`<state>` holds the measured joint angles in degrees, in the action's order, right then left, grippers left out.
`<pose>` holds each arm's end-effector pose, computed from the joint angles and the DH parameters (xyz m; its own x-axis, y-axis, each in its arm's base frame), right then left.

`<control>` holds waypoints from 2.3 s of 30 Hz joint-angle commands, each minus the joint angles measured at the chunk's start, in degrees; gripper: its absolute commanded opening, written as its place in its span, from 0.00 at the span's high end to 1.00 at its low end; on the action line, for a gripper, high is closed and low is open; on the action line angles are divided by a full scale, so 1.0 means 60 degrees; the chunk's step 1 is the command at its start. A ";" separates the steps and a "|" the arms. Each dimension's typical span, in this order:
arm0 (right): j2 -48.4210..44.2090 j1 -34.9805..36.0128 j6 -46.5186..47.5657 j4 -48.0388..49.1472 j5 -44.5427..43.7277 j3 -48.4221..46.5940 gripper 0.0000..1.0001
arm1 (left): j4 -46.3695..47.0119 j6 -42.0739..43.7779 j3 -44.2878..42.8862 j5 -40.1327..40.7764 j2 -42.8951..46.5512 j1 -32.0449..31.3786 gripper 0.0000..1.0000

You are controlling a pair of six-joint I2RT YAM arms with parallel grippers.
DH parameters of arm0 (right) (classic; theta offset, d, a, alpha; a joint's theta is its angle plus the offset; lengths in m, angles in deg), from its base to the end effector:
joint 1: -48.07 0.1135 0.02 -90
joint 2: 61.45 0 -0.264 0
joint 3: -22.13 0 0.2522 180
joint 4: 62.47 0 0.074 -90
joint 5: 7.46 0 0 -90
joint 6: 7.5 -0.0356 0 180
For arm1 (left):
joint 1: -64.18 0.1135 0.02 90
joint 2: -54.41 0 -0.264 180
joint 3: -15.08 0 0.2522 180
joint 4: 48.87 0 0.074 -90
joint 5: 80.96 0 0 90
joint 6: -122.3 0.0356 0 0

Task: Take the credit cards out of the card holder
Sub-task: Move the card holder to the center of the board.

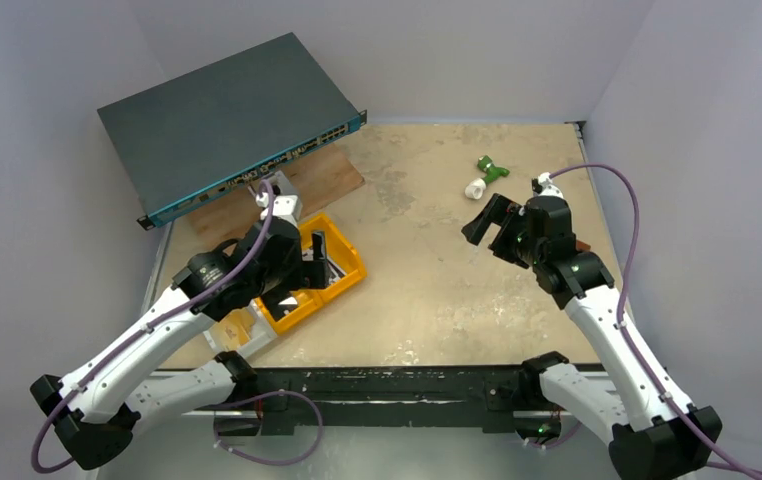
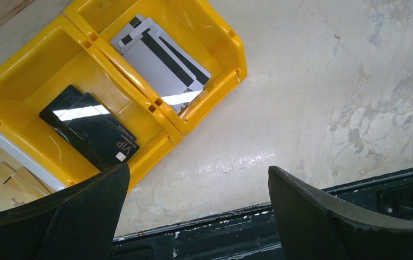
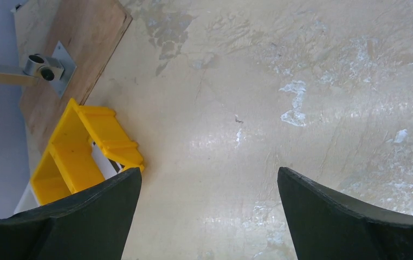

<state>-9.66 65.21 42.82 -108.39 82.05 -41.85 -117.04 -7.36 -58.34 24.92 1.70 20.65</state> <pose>0.1858 0.0570 0.3133 -0.5922 0.4855 -0.6431 0.1172 0.8415 0.5274 0.1293 -0.1094 0.3330 -0.7484 -0.1357 -0.6492 0.0658 0.9588 -0.2763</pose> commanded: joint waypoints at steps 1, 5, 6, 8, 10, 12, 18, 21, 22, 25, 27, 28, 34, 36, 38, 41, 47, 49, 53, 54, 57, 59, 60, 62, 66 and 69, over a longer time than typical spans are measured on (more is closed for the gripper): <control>0.0215 0.0012 -0.0094 0.0023 -0.0181 -0.0144 0.01 | 0.0110 0.0194 -0.0443 0.0323 -0.0118 -0.0013 0.00; 0.0382 0.0010 -0.0030 -0.0111 -0.0383 -0.0274 0.01 | 0.0089 0.0221 -0.0450 0.0304 -0.0168 -0.0012 0.00; 0.0401 0.0012 -0.0043 -0.0131 -0.0430 -0.0315 0.01 | 0.0133 0.0234 -0.0436 0.0311 -0.0135 -0.0011 0.00; 0.0421 0.0013 -0.0030 -0.0183 -0.0465 -0.0359 0.01 | 0.0214 0.0304 -0.0441 0.0305 -0.0126 -0.0012 0.00; 0.0400 0.0012 -0.0124 -0.0199 -0.0678 -0.0375 0.01 | 0.0239 0.0392 -0.0470 0.0203 -0.0147 -0.0011 0.00; 0.0403 0.0010 -0.0205 -0.0217 -0.0806 -0.0382 0.01 | 0.0247 0.0399 -0.0478 0.0086 -0.0232 -0.0011 0.00; 0.0740 -0.0003 -0.0525 -0.0321 -0.1415 -0.0452 0.01 | 0.0223 0.0353 -0.0425 -0.0201 -0.0223 -0.0011 0.00; 0.1171 -0.0081 -0.0461 -0.0280 -0.1746 -0.0555 0.01 | 0.0290 0.0424 -0.0376 -0.0399 -0.0105 -0.0012 0.00; 0.1392 -0.0174 -0.0419 -0.0299 -0.1972 -0.0621 0.01 | 0.0270 0.0428 -0.0390 -0.0456 -0.0097 -0.0007 0.00; 0.1983 -0.0962 -0.0184 -0.0156 -0.2089 -0.0702 0.01 | 0.0228 0.0428 -0.0335 -0.0624 -0.0055 -0.0014 0.00; 0.2320 -0.2065 -0.0011 0.0138 -0.1770 -0.0589 0.01 | 0.0153 0.0428 -0.0312 -0.0734 -0.0048 -0.0011 0.00; 0.2464 -0.2471 0.0029 0.0284 -0.1759 -0.0538 0.01 | 0.0116 0.0448 -0.0296 -0.0803 -0.0048 0.0000 0.00; 0.3383 -0.3697 -0.0072 0.1211 -0.3178 -0.0358 0.02 | -0.0062 0.0685 -0.0236 -0.1167 -0.0034 -0.0002 0.00; 0.3920 -0.4020 -0.0084 0.1350 -0.3567 -0.0513 0.04 | -0.0185 0.0770 -0.0251 -0.1249 -0.0042 -0.0004 0.00; 0.4302 -0.4269 -0.0035 0.1672 -0.3884 -0.0572 0.06 | -0.0304 0.0819 -0.0301 -0.1293 -0.0020 0.0011 0.00; 0.4868 -0.4532 -0.0011 0.2179 -0.4216 -0.0615 0.12 | -0.0527 0.0914 -0.0453 -0.1371 -0.0031 0.0018 0.00; 0.5925 -0.5397 0.0078 0.2782 -0.3792 -0.0692 0.31 | -0.1099 0.1152 -0.0951 -0.1359 -0.0012 0.0043 0.00; 0.6184 -0.5682 0.0095 0.3080 -0.3403 -0.0687 0.39 | -0.1256 0.1168 -0.1097 -0.1333 -0.0054 0.0049 0.00; 0.6997 -0.5904 0.0106 0.3219 -0.3149 -0.1070 0.42 | -0.1437 0.1086 -0.1314 -0.1364 -0.0196 0.0057 0.00; 0.7145 -0.5950 0.0117 0.3229 -0.3142 -0.1188 0.42 | -0.1483 0.1041 -0.1363 -0.1371 -0.0233 0.0060 0.00; 0.7508 -0.6059 0.0151 0.3318 -0.3056 -0.1394 0.43 | -0.1553 0.0905 -0.1478 -0.1372 -0.0266 0.0051 0.00; 0.7689 -0.6091 0.0140 0.3297 -0.3035 -0.1528 0.45 | -0.1562 0.0834 -0.1542 -0.1372 -0.0295 0.0056 0.00; 0.7757 -0.6104 0.0135 0.3306 -0.2994 -0.1573 0.46 | -0.1565 0.0805 -0.1573 -0.1376 -0.0339 0.0058 0.00; 0.7857 -0.6092 0.0130 0.3324 -0.2904 -0.1644 0.49 | -0.1586 0.0769 -0.1659 -0.1400 -0.0412 0.0053 0.00; 0.8096 -0.6100 0.0211 0.3166 -0.2938 -0.1800 0.58 | -0.1611 0.0704 -0.1802 -0.1407 -0.0556 0.0053 0.00; 0.8099 -0.6018 0.0334 0.3213 -0.2872 -0.1705 0.59 | -0.1496 0.0647 -0.1783 -0.1451 -0.0631 0.0051 0.00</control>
<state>38.38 28.82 43.89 -89.92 63.63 -51.08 -126.59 -2.60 -66.91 16.87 -1.73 20.67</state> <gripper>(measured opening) 0.414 0.998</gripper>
